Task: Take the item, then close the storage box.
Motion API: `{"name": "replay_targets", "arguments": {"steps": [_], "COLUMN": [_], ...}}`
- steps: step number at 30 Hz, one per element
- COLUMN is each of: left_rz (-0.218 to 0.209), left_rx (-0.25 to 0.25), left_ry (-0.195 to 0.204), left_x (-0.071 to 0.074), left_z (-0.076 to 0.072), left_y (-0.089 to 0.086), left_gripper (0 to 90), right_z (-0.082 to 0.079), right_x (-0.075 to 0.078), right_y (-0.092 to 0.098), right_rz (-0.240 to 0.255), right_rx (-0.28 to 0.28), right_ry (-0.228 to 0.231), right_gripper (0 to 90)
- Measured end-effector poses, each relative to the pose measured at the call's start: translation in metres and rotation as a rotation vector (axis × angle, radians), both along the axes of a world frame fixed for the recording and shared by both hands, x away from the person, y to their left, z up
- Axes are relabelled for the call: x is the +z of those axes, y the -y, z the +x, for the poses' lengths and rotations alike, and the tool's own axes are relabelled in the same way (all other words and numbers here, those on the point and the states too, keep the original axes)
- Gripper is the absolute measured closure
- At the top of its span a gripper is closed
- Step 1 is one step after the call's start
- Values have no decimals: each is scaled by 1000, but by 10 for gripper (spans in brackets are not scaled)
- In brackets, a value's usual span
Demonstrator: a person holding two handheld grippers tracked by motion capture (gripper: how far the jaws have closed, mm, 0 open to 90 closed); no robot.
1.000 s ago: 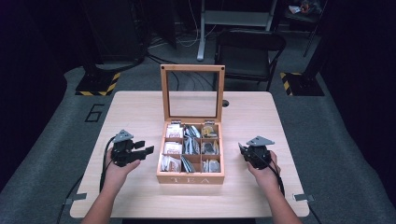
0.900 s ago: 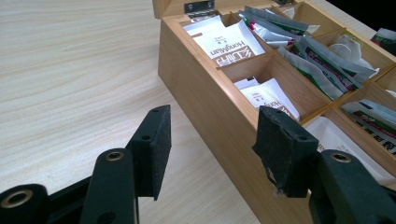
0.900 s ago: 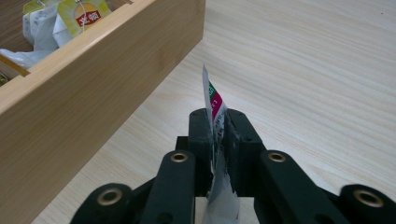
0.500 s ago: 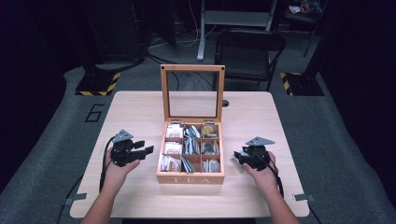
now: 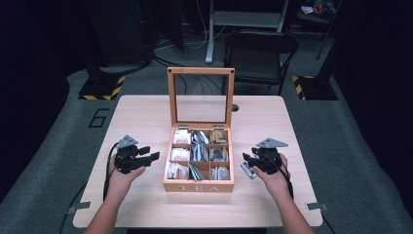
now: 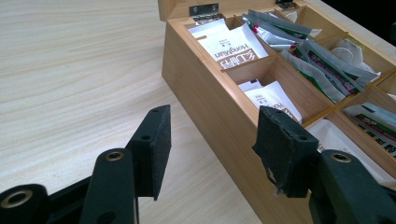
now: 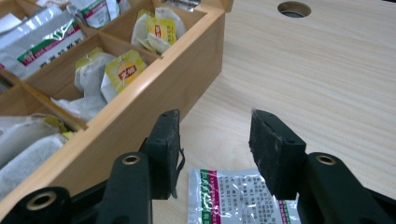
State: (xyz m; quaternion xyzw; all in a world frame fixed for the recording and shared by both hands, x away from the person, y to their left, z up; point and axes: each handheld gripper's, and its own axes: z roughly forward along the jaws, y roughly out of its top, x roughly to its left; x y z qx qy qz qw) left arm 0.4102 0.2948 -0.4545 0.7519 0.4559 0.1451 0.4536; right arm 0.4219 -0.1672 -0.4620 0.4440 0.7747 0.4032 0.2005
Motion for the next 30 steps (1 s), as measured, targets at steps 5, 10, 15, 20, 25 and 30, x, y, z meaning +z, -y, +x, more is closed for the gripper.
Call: {"name": "replay_targets", "arguments": {"steps": [5, 10, 15, 20, 25, 30], "left_rz": [-1, 1, -4, -6, -7, -7], "left_rx": [1, 4, 8, 10, 7, -2], "left_ry": [7, -3, -5, -4, -1, -3], "left_x": [0, 0, 0, 0, 0, 0], "left_z": [0, 0, 0, 0, 0, 0], "left_y": [0, -1, -2, -2, -3, -2], "left_gripper": [455, 454, 454, 454, 455, 458], "right_z": [9, 18, 29, 39, 48, 60], "right_x": [10, 18, 27, 33, 40, 48], "right_y": [2, 0, -8, -18, -27, -36], "right_rz": [-12, -9, -45, -46, -23, -19], "right_rx": [-5, -7, 41, 68, 82, 90], "right_ry": [12, -2, 26, 42, 40, 33], "right_gripper": [509, 529, 495, 501, 532, 550]}}
